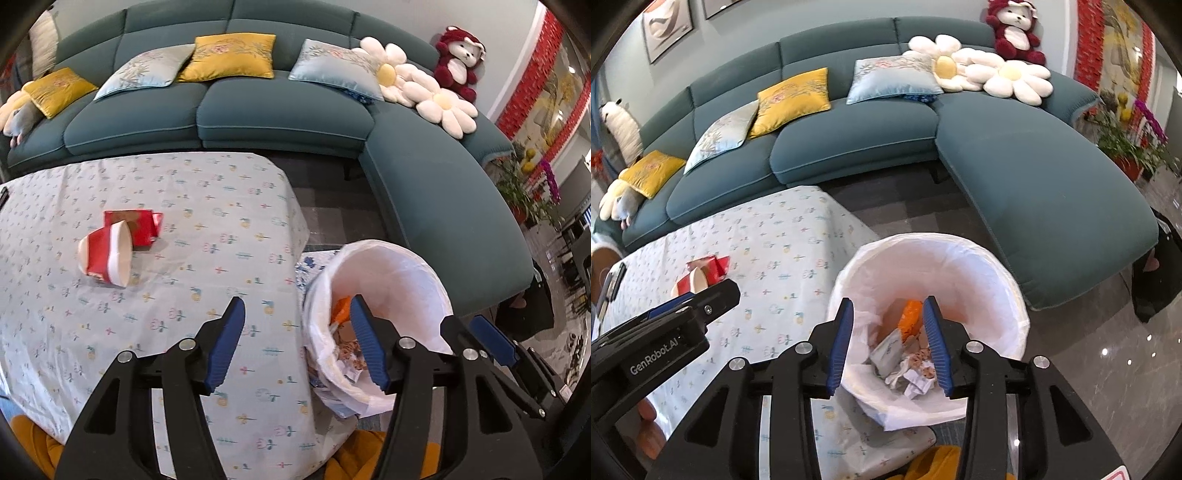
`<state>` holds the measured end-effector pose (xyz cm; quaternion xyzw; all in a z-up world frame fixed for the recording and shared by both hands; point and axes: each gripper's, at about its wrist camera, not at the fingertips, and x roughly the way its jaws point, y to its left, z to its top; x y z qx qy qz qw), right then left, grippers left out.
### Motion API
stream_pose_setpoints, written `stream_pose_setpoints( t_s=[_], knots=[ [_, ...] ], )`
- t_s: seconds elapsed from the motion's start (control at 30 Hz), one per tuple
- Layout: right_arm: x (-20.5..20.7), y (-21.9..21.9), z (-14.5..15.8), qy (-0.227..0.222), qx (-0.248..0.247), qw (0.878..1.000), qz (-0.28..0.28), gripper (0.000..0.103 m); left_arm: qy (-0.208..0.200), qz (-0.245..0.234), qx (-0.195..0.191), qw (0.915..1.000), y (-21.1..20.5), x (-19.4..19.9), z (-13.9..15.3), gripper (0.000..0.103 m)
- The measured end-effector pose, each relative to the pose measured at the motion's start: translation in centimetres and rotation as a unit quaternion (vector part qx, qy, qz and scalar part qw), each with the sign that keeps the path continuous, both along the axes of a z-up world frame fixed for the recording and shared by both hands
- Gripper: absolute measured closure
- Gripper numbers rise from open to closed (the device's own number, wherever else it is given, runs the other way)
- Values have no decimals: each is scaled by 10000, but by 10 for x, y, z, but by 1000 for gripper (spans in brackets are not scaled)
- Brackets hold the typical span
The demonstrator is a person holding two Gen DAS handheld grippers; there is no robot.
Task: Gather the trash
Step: 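Move both tools back over the table toward the red cup and red box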
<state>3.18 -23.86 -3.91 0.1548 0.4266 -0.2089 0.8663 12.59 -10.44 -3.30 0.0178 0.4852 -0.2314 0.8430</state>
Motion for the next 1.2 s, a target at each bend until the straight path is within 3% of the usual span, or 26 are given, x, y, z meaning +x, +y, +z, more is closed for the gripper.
stream_pose_setpoints(
  t_s=[0.6, 0.73, 1.2],
  knots=[
    [31, 81, 1, 179, -217, 9976, 625, 56, 51, 898, -38, 9959, 92, 18, -10, 36],
    [41, 99, -3, 235, -247, 9963, 788, 54, 95, 1200, 12, 9927, 119, 25, -18, 27],
    [94, 138, -40, 560, -74, 9922, 1107, 51, 371, 1832, 405, 9815, 191, 77, -68, 18]
  ],
)
